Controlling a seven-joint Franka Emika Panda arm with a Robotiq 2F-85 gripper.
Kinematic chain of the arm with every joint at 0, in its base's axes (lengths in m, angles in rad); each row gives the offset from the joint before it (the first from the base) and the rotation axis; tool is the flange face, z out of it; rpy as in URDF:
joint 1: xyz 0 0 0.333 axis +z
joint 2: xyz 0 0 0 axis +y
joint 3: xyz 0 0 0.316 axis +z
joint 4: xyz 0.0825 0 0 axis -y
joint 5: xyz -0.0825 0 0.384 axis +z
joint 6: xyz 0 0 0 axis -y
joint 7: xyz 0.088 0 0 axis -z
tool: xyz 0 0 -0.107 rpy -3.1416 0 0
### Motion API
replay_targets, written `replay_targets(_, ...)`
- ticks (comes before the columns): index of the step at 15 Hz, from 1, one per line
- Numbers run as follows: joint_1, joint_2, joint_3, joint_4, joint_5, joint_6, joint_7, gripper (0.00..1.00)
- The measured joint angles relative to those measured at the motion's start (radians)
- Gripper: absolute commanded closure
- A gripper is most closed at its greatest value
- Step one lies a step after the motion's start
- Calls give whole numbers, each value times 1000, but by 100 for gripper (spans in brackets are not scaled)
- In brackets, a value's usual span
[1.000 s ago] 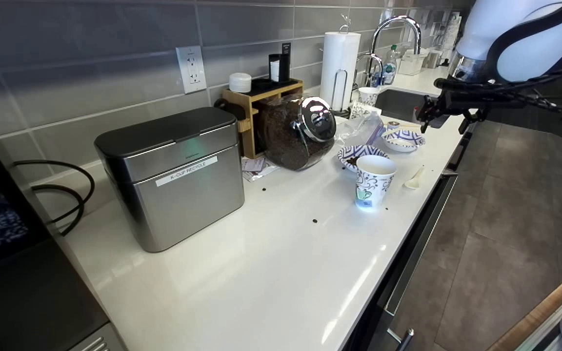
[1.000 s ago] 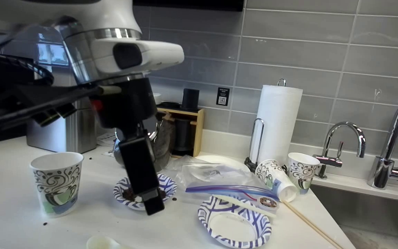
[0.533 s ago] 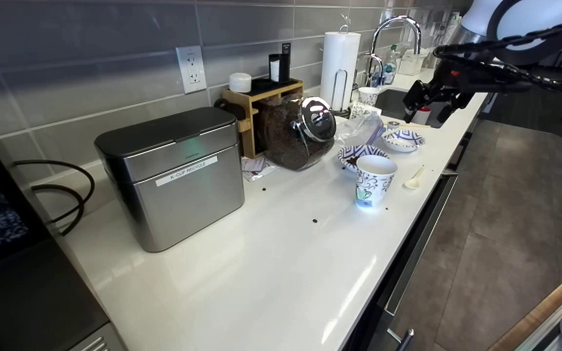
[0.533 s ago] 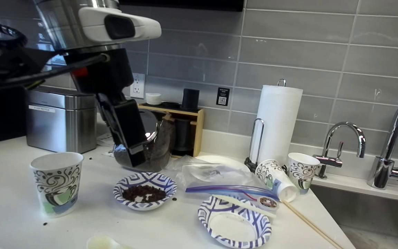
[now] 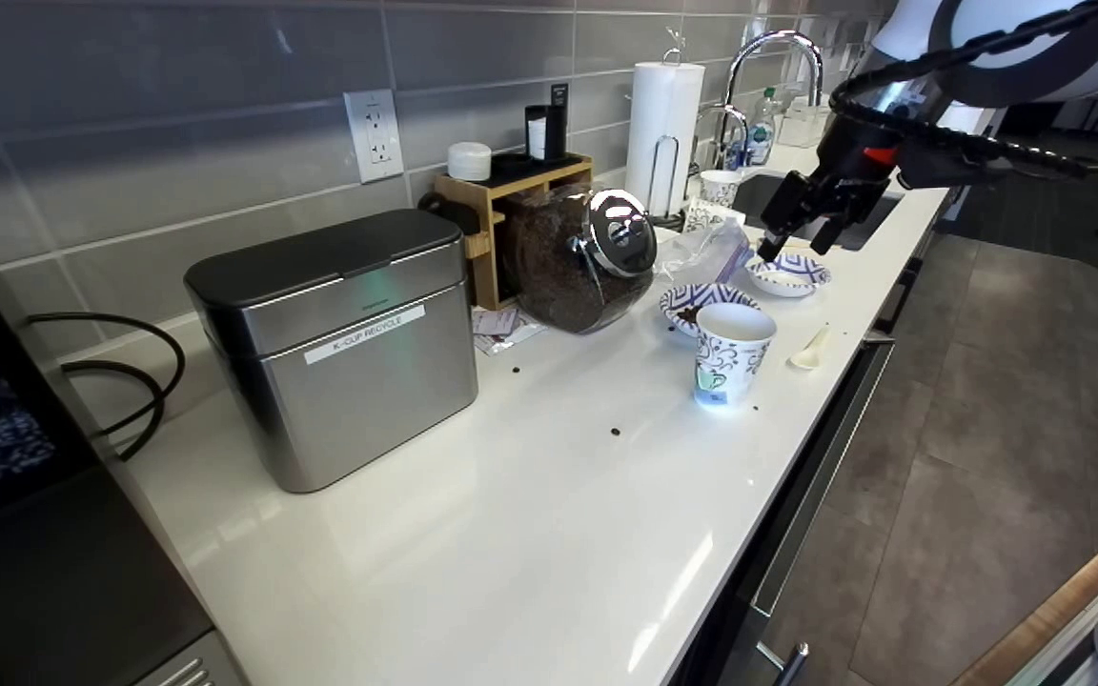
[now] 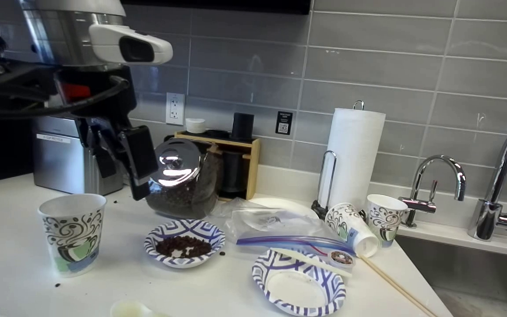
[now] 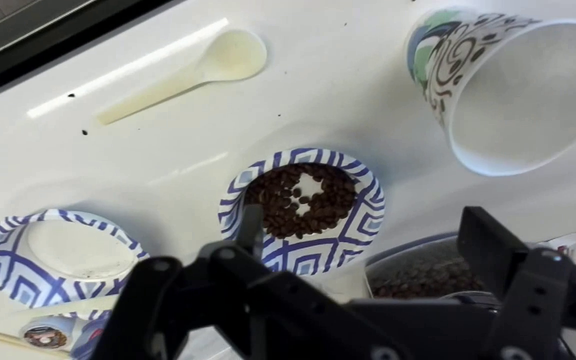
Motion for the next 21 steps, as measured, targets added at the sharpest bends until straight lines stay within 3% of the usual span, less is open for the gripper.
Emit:
replay_targets(12,63,121,-3,34,103,-1,-217,3)
replay_targets(13,66,134,-2,40,109,-1,-226,27)
replay_targets(15,70,161,0,54,118,-1,-243,29)
replay_targets(21,70,235,17,94,131,-1,-266,75)
